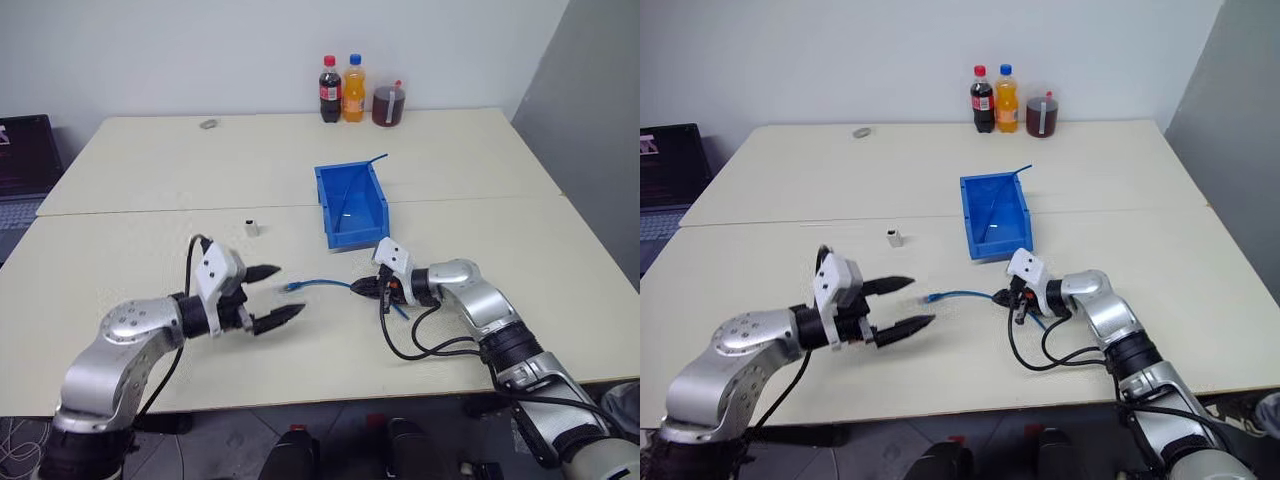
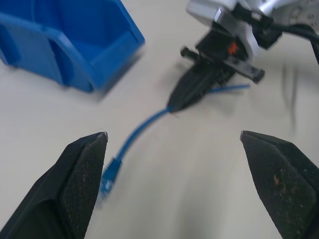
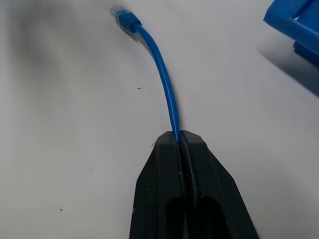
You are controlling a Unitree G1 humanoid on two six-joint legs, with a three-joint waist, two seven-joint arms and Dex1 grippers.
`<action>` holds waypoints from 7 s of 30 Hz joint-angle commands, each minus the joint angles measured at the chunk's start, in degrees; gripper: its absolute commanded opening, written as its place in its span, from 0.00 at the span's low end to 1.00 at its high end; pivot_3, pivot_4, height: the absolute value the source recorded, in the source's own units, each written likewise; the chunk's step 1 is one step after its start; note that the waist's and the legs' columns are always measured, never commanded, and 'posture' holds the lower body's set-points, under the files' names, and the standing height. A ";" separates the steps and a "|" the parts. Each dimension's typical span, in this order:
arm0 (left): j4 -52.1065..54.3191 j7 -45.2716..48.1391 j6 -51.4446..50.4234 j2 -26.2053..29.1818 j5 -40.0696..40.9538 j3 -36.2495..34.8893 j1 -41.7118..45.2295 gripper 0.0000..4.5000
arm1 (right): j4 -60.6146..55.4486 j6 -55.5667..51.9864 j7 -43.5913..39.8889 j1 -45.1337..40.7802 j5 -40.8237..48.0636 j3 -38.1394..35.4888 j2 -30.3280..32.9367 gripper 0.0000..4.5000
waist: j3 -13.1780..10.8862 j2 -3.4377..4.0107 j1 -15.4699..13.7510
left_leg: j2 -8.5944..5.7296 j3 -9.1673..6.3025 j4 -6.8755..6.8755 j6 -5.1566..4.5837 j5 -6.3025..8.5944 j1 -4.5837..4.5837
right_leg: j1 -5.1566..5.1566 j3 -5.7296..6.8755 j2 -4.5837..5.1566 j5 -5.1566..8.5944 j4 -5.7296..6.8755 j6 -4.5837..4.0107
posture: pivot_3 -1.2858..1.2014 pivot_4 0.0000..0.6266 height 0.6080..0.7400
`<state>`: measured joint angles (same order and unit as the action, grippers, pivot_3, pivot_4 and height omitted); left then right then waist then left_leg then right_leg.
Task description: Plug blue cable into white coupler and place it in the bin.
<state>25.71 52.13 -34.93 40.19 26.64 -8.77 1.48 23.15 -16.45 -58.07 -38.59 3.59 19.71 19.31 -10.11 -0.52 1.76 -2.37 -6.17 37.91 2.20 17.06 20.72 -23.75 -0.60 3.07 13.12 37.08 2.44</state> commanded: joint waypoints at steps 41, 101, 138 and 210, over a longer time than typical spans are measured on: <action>-70.56 23.32 49.01 -1.47 -23.23 19.48 37.07 1.00 | -53.99 -30.22 11.25 23.39 20.81 -21.99 16.07 0.89 | -0.02 -0.08 0.07 | -0.01 0.19 0.06 -0.32 0.14 0.20 | -0.27 -0.05 -0.15 -0.15 0.08 0.04 | 0.52 0.24 1.00; -24.72 5.43 -34.10 -15.00 23.34 1.79 34.19 0.05 | -41.20 -50.64 30.67 11.66 61.44 -30.94 -1.39 0.91 | -0.17 -0.35 0.09 | 0.04 0.16 0.16 -0.29 0.12 0.15 | -0.35 -0.20 -0.16 -0.16 0.42 0.02 | 0.52 0.24 1.00; -22.89 4.70 -30.24 -13.39 24.23 3.67 33.03 0.13 | -38.57 -49.06 30.78 10.17 63.00 -29.21 -1.33 0.04 | -0.17 -0.34 0.08 | 0.04 0.17 0.13 -0.29 0.12 0.16 | -0.35 -0.21 -0.16 -0.16 0.35 0.03 | 0.52 0.24 1.00; -64.67 -44.77 16.90 -21.54 -19.74 -0.10 40.73 0.18 | -37.56 -41.92 30.58 7.98 55.69 -28.56 4.29 0.04 | -0.18 -0.38 -0.05 | -0.04 0.17 0.06 -0.29 0.12 0.25 | -0.35 -0.17 -0.04 -0.24 0.08 0.15 | 0.52 0.24 1.00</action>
<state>-39.93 8.24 -17.33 17.87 6.76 -7.28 41.97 -13.17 -59.58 -26.64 -29.96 59.51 -8.17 23.16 -10.29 -0.90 1.71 -2.41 -6.00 37.96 1.91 17.18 20.96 -24.10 -0.78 3.03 12.88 37.16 2.59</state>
